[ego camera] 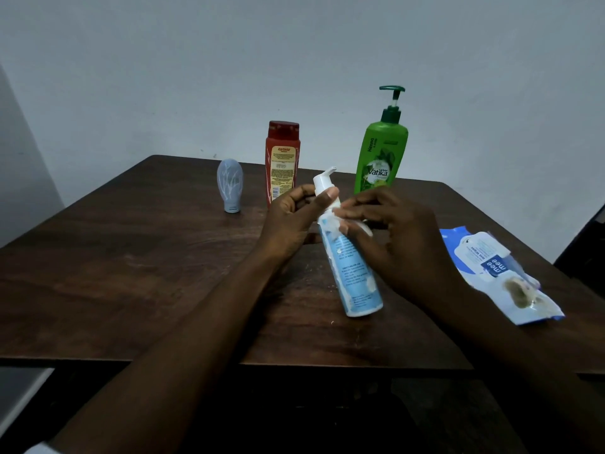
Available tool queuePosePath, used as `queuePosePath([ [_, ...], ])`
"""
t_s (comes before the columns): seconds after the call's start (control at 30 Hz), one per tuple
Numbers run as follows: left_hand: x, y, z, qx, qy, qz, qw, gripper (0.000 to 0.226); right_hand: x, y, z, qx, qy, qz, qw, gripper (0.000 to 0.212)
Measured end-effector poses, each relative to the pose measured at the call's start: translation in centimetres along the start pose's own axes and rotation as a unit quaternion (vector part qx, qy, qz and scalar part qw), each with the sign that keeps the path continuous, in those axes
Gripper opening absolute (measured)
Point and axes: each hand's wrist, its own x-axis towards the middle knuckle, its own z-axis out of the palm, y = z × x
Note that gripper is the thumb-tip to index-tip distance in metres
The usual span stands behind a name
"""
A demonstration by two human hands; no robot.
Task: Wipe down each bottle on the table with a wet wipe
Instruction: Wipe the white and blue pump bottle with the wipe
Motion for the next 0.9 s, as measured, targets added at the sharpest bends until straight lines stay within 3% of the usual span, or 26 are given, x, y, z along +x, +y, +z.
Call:
queuePosePath([
  [0.23, -0.4, 0.2, 0.3, -0.007, 0.007, -0.016, 1.0, 0.022, -6.9, -0.3, -0.9, -0.038, -0.04, -0.025, 0.998, 0.027],
  [0.37, -0.4, 0.3, 0.8, 0.018, 0.015, -0.005, 1.0, 0.019, -9.2, -0.3, -1.6, -0.023, -0.04, 0.004, 0.999, 0.03],
  [0.57, -0.7, 0.5, 1.1, 0.063, -0.008, 0.014, 0.998, 0.029, -8.5, 0.3, -1.6, -0.006, -0.035, 0.019, 0.999, 0.018],
  [0.7, -0.8, 0.6, 0.5, 0.081, -0.015, 0.002, 0.997, 0.038, -8.1, 1.4, -1.1, -0.013, -0.02, 0.045, 0.999, 0.022],
  [0.9, -0.7, 0.6, 0.4, 0.114, -0.016, -0.006, 0.993, 0.037, -5.3, 0.4, -0.4, -0.002, 0.006, 0.011, 1.0, 0.017],
])
